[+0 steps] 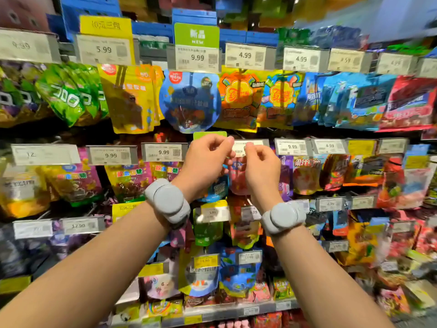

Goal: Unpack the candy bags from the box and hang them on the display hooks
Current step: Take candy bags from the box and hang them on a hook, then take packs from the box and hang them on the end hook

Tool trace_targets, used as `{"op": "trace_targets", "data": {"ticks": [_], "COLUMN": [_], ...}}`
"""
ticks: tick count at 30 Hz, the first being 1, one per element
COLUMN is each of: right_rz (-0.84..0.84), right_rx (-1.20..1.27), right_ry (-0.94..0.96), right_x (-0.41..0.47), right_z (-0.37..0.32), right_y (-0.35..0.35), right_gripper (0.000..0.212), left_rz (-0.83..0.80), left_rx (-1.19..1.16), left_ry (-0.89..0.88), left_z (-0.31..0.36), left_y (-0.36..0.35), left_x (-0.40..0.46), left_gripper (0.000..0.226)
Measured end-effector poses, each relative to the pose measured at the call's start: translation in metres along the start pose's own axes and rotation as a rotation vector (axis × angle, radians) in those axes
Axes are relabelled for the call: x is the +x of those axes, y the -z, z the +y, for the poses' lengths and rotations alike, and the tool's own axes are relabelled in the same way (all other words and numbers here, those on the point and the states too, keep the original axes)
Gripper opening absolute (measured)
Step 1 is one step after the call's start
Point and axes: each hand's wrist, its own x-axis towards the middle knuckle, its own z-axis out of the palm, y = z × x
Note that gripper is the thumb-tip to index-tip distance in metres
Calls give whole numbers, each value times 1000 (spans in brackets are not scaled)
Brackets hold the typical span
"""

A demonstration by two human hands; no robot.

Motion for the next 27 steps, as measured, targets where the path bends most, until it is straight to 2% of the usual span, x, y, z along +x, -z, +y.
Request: {"op": "trace_targets", "data": {"ticks": [4, 7, 13, 18, 24, 27], "right_rz": [-58, -99, -246, -402, -550, -579], "right_rx": [129, 124, -19, -119, -270, -286], "right_ry": [-120, -194, -285, -486, -657, -814], "right_x": [-34, -72, -147, -219, -288, -311], "right_z": [23, 47, 99, 170, 238, 256], "right_y": [-10, -29, -54, -68, -65, -57], "right_gripper": [22, 20, 25, 25, 45, 40], "left_rz": [-3, 9, 25, 102, 182, 218], "left_rx": [-44, -58, -102, -71, 13, 15], "left_ry": [71, 140, 323, 542, 753, 863], "left_z": [-24, -55, -116, -192, -263, -289], "left_y": [21, 48, 93, 135, 160, 164], "left_x": [-21, -42, -88, -145, -202, -226], "left_gripper": [15, 10, 9, 11, 22, 18]}}
